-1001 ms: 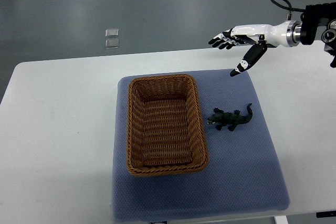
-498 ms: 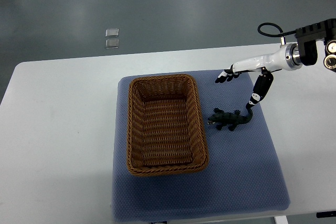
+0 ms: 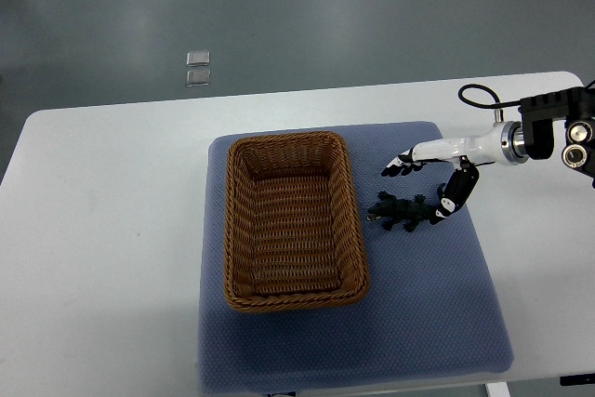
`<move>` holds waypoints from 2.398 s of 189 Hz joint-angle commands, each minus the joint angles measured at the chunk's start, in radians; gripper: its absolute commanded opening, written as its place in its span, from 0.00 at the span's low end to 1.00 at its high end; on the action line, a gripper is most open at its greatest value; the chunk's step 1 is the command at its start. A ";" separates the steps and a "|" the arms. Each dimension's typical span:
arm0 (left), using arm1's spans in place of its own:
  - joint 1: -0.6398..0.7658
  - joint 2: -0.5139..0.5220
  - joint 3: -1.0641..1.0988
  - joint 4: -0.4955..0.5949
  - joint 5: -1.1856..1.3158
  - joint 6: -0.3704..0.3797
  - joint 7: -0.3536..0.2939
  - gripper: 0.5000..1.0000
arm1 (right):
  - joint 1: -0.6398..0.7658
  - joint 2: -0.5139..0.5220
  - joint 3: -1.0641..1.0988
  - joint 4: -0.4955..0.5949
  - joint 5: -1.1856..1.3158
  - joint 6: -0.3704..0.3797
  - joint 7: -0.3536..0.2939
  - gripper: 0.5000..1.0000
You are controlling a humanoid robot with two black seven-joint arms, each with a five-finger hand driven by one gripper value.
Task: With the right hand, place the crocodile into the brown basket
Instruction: 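Close the right hand's fingers around the green toy crocodile, then lift the crocodile with the right hand and carry it toward the basket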
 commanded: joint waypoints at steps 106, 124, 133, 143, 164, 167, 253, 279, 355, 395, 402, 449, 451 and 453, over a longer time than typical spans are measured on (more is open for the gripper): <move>0.001 0.000 0.000 0.002 0.000 0.002 0.000 1.00 | -0.084 0.089 0.029 -0.048 -0.001 -0.105 -0.001 0.84; 0.001 0.000 0.000 0.003 0.000 0.002 0.000 1.00 | -0.090 0.094 0.029 -0.059 -0.002 -0.113 0.001 0.83; 0.000 0.000 0.000 0.003 0.000 0.002 0.000 1.00 | -0.092 0.094 0.027 -0.065 -0.005 -0.118 -0.001 0.83; 0.001 0.000 0.002 0.003 -0.001 0.002 0.000 1.00 | -0.099 0.094 0.027 -0.067 -0.008 -0.118 0.001 0.81; 0.001 0.000 0.002 0.003 0.000 0.002 0.000 1.00 | -0.107 0.094 0.027 -0.068 -0.010 -0.124 -0.001 0.80; 0.001 0.000 0.002 0.003 0.000 0.002 0.000 1.00 | -0.109 0.095 0.027 -0.070 -0.010 -0.127 -0.001 0.80; 0.001 0.000 0.002 0.003 0.000 0.002 0.000 1.00 | -0.139 0.125 0.027 -0.117 -0.016 -0.162 -0.010 0.63; 0.001 0.000 0.002 0.003 -0.001 0.002 0.000 1.00 | -0.153 0.137 0.026 -0.125 -0.018 -0.173 -0.010 0.49; 0.001 0.000 0.003 0.003 0.000 0.002 0.000 1.00 | -0.142 0.131 0.027 -0.137 -0.016 -0.178 -0.010 0.00; 0.001 0.000 0.003 0.003 -0.001 0.002 0.000 1.00 | -0.138 0.123 0.029 -0.136 -0.016 -0.174 -0.010 0.00; 0.001 0.000 0.003 0.003 -0.001 0.000 0.000 1.00 | -0.132 0.121 0.029 -0.137 -0.014 -0.176 -0.010 0.00; 0.001 0.000 0.003 0.003 0.000 0.002 0.000 1.00 | -0.069 0.095 0.029 -0.133 -0.001 -0.170 -0.010 0.00; 0.001 0.000 0.003 0.002 -0.001 0.002 0.000 1.00 | -0.067 0.094 0.029 -0.133 -0.001 -0.170 -0.010 0.00; 0.001 0.000 0.003 0.002 0.000 0.002 0.000 1.00 | -0.066 0.092 0.029 -0.133 -0.001 -0.170 -0.010 0.00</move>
